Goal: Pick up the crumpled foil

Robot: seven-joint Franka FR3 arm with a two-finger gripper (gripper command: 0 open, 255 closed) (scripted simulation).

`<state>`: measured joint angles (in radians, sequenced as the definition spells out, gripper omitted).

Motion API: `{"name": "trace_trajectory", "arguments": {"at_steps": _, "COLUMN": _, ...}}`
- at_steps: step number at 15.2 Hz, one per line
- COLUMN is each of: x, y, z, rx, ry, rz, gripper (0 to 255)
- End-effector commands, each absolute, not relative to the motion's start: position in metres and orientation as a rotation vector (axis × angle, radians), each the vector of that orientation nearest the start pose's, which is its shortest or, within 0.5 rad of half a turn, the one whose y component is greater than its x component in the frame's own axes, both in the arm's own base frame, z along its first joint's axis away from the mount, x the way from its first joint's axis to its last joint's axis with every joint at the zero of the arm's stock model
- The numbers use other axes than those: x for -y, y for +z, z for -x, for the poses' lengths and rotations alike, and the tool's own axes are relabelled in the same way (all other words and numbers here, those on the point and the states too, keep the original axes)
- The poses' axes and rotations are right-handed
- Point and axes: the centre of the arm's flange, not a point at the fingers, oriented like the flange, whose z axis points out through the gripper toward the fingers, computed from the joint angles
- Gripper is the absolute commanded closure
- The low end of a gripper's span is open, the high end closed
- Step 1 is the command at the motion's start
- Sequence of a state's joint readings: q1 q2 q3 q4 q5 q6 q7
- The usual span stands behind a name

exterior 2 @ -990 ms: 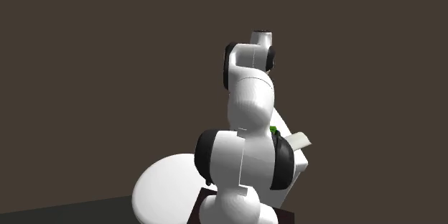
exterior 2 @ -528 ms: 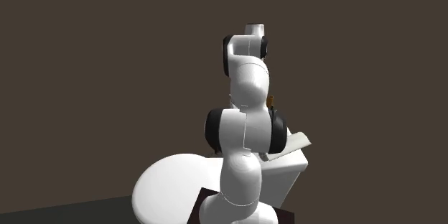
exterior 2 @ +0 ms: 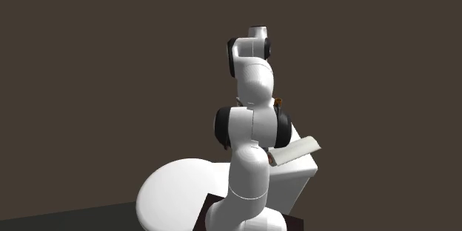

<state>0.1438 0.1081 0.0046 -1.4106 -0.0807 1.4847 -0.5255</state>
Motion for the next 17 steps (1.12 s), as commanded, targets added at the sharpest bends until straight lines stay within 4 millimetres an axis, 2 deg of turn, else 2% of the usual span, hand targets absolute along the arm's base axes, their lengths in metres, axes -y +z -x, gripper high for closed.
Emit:
{"name": "trace_trajectory", "arguments": {"at_steps": 1, "x": -0.077, "y": 0.621, "z": -0.575, "rx": 1.055, "ry": 0.077, "rz": 3.035, "gripper": 0}}
{"name": "trace_trajectory", "arguments": {"at_steps": 2, "x": -0.077, "y": 0.613, "z": -0.575, "rx": 1.055, "ry": 0.077, "rz": 3.035, "gripper": 0}}
{"name": "trace_trajectory", "arguments": {"at_steps": 4, "x": -0.077, "y": 0.613, "z": -0.575, "rx": 1.055, "ry": 0.077, "rz": 3.035, "gripper": 0}}
{"name": "trace_trajectory", "arguments": {"at_steps": 5, "x": -0.077, "y": 0.612, "z": -0.576, "rx": 1.055, "ry": 0.077, "rz": 3.035, "gripper": 255}}
{"name": "trace_trajectory", "arguments": {"at_steps": 14, "x": -0.077, "y": 0.613, "z": -0.575, "rx": 1.055, "ry": 0.077, "rz": 3.035, "gripper": 255}}
{"name": "trace_trajectory", "arguments": {"at_steps": 17, "x": -0.077, "y": 0.629, "z": -0.575, "rx": 1.055, "ry": 0.077, "rz": 3.035, "gripper": 255}}
